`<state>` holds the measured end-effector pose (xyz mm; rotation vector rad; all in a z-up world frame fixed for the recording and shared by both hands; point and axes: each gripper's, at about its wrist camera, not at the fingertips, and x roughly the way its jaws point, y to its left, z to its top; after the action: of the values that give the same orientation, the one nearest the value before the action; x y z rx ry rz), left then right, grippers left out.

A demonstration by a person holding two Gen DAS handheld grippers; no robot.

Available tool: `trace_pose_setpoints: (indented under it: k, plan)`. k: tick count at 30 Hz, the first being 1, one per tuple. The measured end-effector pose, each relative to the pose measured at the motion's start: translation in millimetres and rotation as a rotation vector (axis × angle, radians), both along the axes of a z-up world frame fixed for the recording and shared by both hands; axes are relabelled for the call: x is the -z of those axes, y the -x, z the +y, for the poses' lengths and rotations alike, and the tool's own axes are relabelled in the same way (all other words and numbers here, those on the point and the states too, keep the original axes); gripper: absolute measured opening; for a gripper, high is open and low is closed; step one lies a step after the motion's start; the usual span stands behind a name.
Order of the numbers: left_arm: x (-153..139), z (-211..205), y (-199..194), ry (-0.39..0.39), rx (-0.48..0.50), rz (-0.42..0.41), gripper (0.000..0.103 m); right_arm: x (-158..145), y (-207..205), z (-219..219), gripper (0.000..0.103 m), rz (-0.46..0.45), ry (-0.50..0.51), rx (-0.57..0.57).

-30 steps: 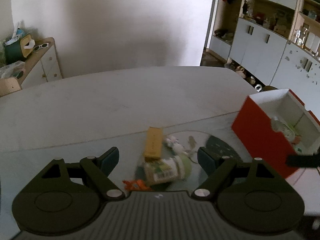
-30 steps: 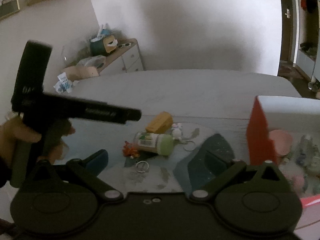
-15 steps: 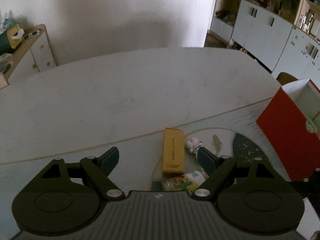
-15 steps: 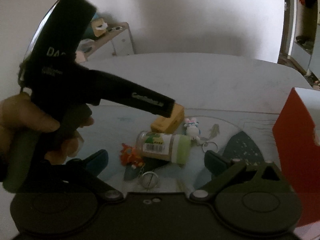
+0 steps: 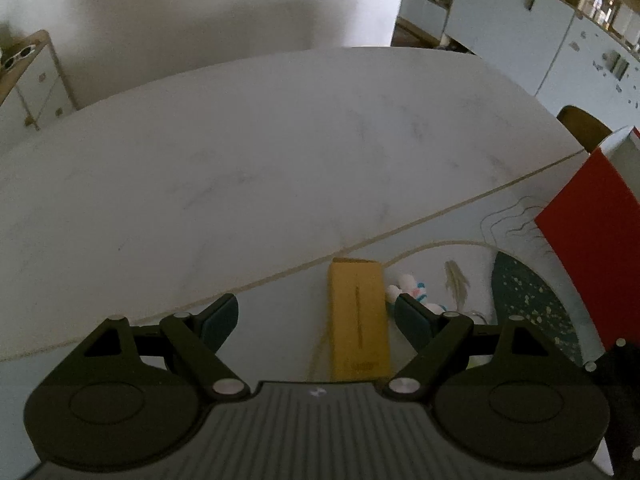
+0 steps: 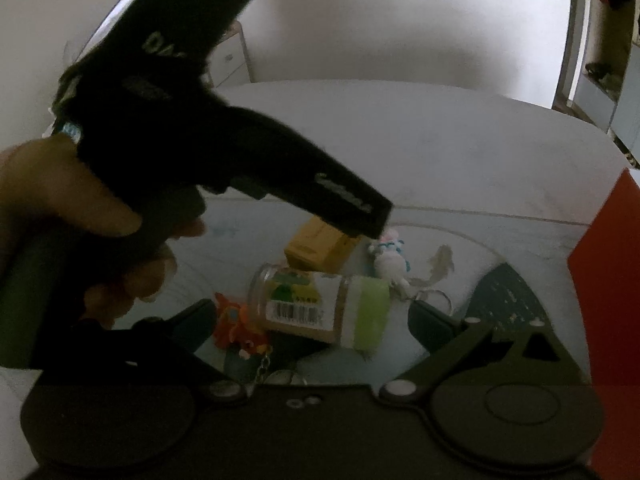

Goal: Organize rigid objects
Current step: 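Withdraw both grippers from the box back over the table items, then grasp the small yellow cardboard box with the left gripper while the right grasps the toothpick jar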

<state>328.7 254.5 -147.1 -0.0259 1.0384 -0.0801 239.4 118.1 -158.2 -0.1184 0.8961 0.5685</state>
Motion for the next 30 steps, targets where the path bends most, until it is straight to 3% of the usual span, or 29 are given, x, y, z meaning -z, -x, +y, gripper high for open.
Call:
trace_pose_setpoints:
  k: [12, 16, 18, 21, 26, 30]
  plan:
    - [10.9, -0.6, -8.1, -0.028, 0.040, 0.014, 0.083, 12.0, -10.5, 11.9, 0.099, 0.005, 0.026, -0.029]
    - [13.9, -0.8, -8.0, -0.039, 0.042, 0.020, 0.069, 13.5, -10.8, 13.5, 0.099, -0.008, 0.040, -0.037]
    - [14.9, -1.4, -6.7, -0.044, 0.044, 0.012, 0.067, 14.2, -11.0, 13.7, 0.098, -0.014, 0.046, -0.038]
    - [12.8, -1.7, -6.5, -0.045, 0.046, 0.003, 0.058, 14.8, -12.2, 13.7, 0.086, -0.027, 0.065, -0.026]
    - [12.5, 2.9, -5.2, -0.025, 0.030, 0.002, 0.035, 12.1, -17.6, 9.4, 0.085, -0.009, 0.047, -0.011]
    - [12.0, 6.3, -3.1, -0.015, 0.012, -0.005, 0.030, 8.1, -16.7, 0.2, 0.085, 0.004, 0.019, 0.005]
